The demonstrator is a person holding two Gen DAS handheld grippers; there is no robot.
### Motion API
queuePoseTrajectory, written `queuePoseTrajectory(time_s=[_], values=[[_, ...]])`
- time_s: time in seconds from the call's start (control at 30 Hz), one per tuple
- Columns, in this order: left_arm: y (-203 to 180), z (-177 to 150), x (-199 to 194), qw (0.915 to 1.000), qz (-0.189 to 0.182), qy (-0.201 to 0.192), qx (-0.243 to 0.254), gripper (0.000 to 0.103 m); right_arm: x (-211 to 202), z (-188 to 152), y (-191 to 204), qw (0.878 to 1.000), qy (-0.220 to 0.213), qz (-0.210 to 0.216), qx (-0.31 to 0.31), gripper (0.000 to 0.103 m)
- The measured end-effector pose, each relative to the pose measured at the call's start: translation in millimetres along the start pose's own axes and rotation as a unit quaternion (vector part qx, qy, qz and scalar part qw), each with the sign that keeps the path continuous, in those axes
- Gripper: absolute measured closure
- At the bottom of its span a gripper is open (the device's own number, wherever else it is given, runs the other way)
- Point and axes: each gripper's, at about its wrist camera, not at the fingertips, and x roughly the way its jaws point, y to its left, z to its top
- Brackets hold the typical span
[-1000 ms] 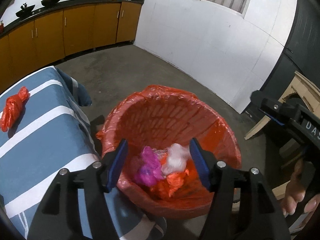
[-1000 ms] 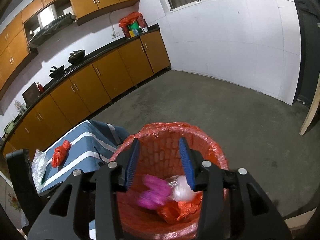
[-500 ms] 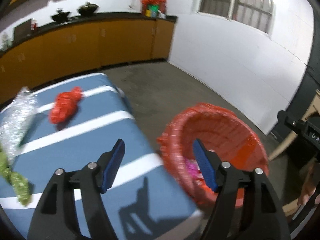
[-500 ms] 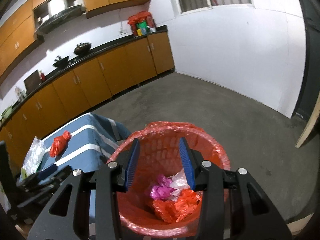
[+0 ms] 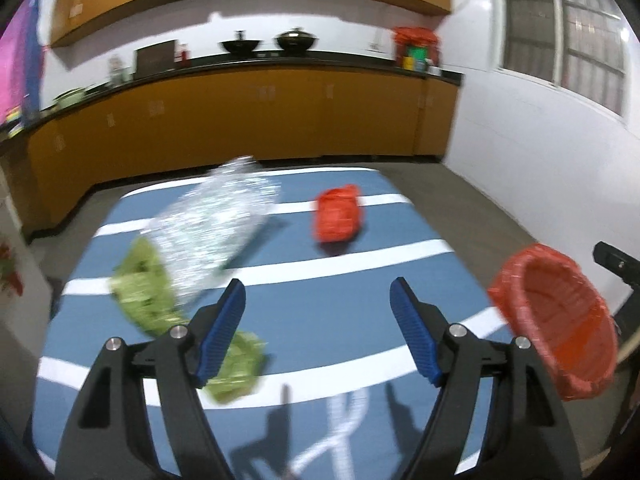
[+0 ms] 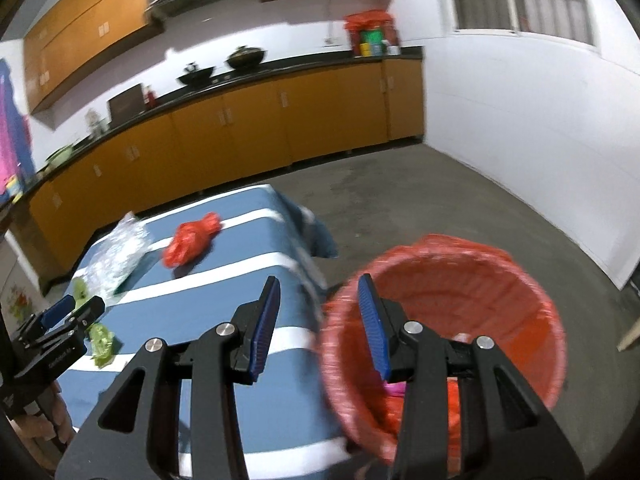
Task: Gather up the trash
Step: 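Return both tools to the table and grasp the green paw-print bag with the left tool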
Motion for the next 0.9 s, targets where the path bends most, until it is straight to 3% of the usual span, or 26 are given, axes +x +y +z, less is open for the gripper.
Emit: queuePoseTrajectory(time_s=[0.33, 0.7, 0.9], values=[[95, -15, 28, 0.9915, 0.098, 0.041, -0.075, 0.03, 30, -5, 65, 0.997, 0.021, 0.039, -0.056, 0.061], [116, -25, 68, 0.9833, 0.07, 0.115, -0.123, 0.038, 65, -7, 99, 0.995, 0.043, 0.058, -0.073, 0.061], [106, -28, 82, 0.9833, 0.065, 0.129, -0.11, 0.058, 78, -11, 113, 0.993, 0.055, 0.063, -0.085, 0.061]])
